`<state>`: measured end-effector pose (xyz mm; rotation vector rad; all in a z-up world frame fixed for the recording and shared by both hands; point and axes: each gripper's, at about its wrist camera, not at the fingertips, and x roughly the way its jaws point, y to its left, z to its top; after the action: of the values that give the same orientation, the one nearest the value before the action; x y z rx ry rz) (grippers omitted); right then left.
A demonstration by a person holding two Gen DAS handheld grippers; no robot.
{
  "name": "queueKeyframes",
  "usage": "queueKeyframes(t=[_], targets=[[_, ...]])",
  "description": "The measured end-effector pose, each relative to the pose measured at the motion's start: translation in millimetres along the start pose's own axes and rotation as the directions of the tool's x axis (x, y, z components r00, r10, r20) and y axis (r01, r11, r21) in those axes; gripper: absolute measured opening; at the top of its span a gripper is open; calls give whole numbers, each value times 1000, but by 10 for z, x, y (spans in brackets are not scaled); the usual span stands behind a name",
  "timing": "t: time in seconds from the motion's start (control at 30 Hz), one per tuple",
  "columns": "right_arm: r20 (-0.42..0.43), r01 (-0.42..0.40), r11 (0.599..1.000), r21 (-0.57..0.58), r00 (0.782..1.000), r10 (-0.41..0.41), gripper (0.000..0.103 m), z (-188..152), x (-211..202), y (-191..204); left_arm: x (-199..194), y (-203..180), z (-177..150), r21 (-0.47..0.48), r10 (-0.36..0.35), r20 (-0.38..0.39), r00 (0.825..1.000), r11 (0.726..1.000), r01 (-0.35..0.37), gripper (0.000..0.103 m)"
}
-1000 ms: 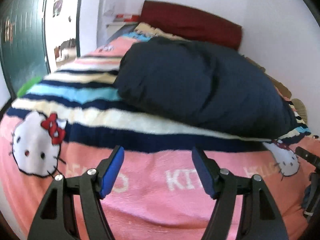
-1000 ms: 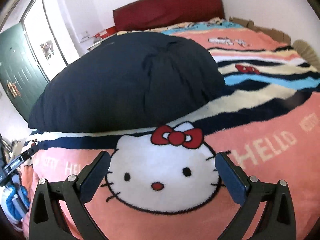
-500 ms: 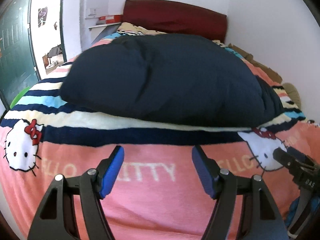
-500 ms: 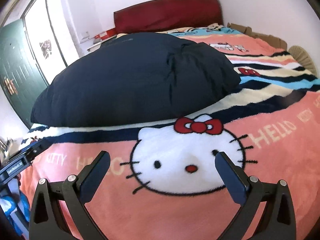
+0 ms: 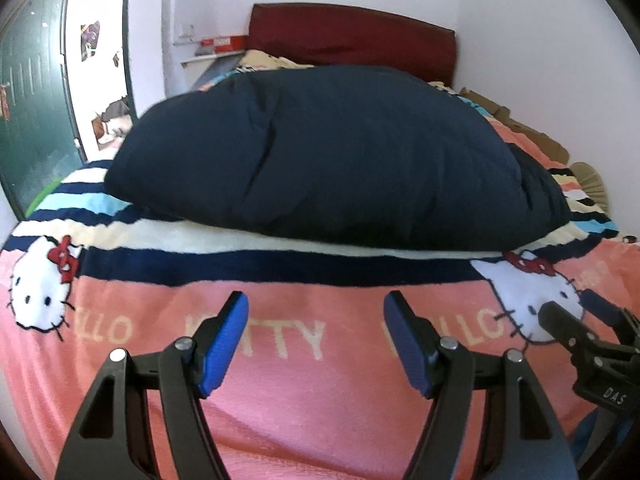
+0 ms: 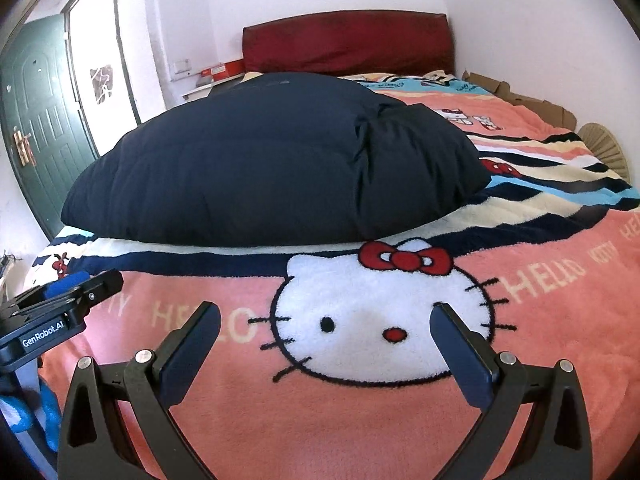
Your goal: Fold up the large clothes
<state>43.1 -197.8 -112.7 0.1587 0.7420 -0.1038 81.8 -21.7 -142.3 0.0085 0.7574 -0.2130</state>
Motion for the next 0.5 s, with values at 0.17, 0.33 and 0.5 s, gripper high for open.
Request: queueKeyframes(t=[0.17,0.33,0.5], targets=[[-7,-3,1000,2,1000,3,102,-4,22,19,-15,-44,-15,18,24,21,999,1000,-24,69],[-15,-5,1000,-1,1000,5,102,-8,44,38,-38,-33,-9,31,37,37,999,999,-38,69],[-16,1,1000,-13,1000,-1,102,-6,60,72,-26,-20,-1,34,41,38,998,999,-42,69]])
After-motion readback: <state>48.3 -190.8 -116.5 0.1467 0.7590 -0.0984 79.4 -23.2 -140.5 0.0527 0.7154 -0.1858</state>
